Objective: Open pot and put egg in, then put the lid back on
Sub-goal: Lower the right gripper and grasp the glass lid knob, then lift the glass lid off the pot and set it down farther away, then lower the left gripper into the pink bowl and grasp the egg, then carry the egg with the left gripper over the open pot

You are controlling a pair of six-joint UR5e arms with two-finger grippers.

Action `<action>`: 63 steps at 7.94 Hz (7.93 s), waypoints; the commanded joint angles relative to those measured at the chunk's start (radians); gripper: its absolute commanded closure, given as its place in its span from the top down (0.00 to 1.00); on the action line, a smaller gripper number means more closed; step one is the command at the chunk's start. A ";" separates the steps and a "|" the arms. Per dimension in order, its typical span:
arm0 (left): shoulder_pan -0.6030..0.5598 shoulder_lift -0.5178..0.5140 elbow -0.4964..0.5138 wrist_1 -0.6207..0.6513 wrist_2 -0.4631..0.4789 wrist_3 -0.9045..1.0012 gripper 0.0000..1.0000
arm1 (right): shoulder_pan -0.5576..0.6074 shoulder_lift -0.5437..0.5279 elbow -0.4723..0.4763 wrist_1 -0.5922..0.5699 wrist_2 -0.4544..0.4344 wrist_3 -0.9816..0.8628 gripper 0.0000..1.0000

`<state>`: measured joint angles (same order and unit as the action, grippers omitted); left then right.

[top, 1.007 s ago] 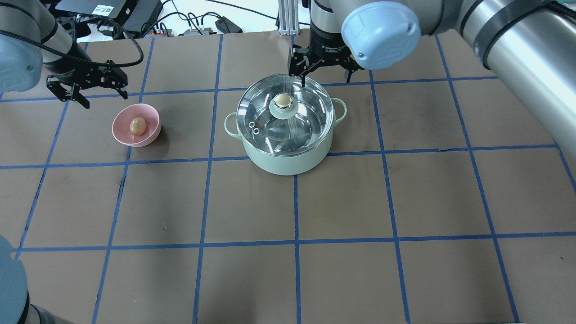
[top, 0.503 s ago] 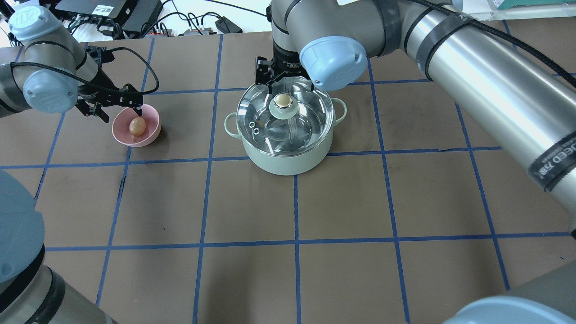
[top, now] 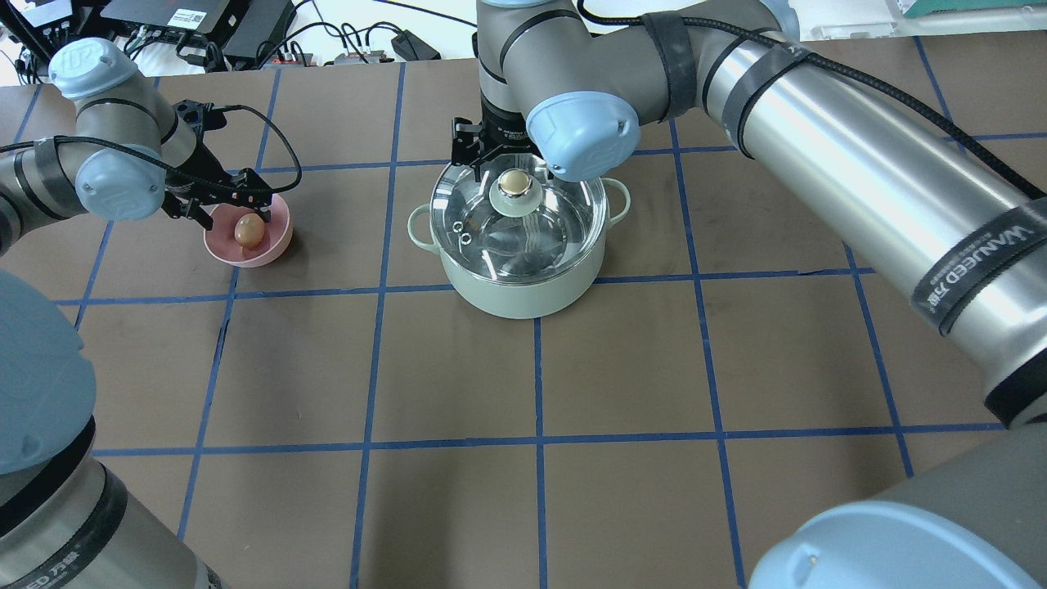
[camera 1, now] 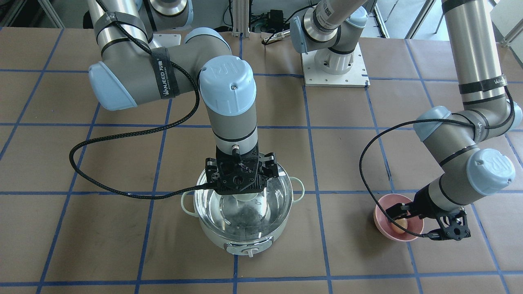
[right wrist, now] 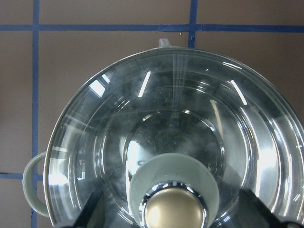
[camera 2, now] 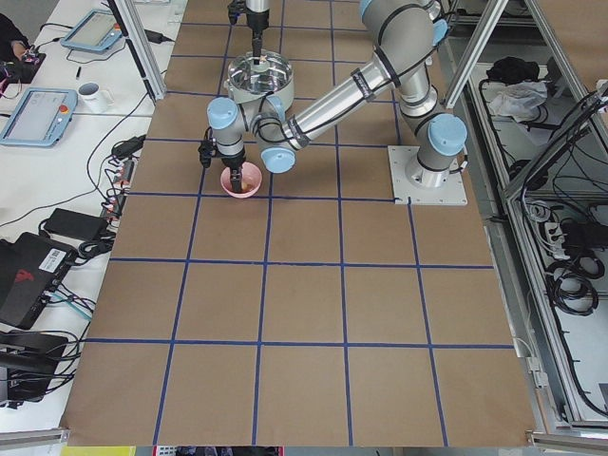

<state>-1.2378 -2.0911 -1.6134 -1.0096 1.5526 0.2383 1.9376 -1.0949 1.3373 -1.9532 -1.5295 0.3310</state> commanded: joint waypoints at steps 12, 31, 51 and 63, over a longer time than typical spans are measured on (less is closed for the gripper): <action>-0.005 -0.015 -0.002 0.025 -0.086 0.007 1.00 | -0.005 -0.042 0.039 0.051 -0.011 -0.095 0.20; -0.005 -0.046 -0.022 0.026 -0.011 0.035 1.00 | -0.454 -0.312 0.088 0.346 -0.087 -0.590 0.15; -0.360 0.218 -0.010 -0.059 -0.011 -0.486 0.24 | -0.454 -0.312 0.095 0.350 -0.086 -0.587 0.14; -0.681 0.049 -0.020 0.129 0.027 -0.715 0.42 | -0.451 -0.315 0.109 0.346 -0.080 -0.578 0.15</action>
<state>-1.9168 -2.0293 -1.6234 -0.8823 1.5416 -0.4702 1.4857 -1.4086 1.4452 -1.6062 -1.6175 -0.2509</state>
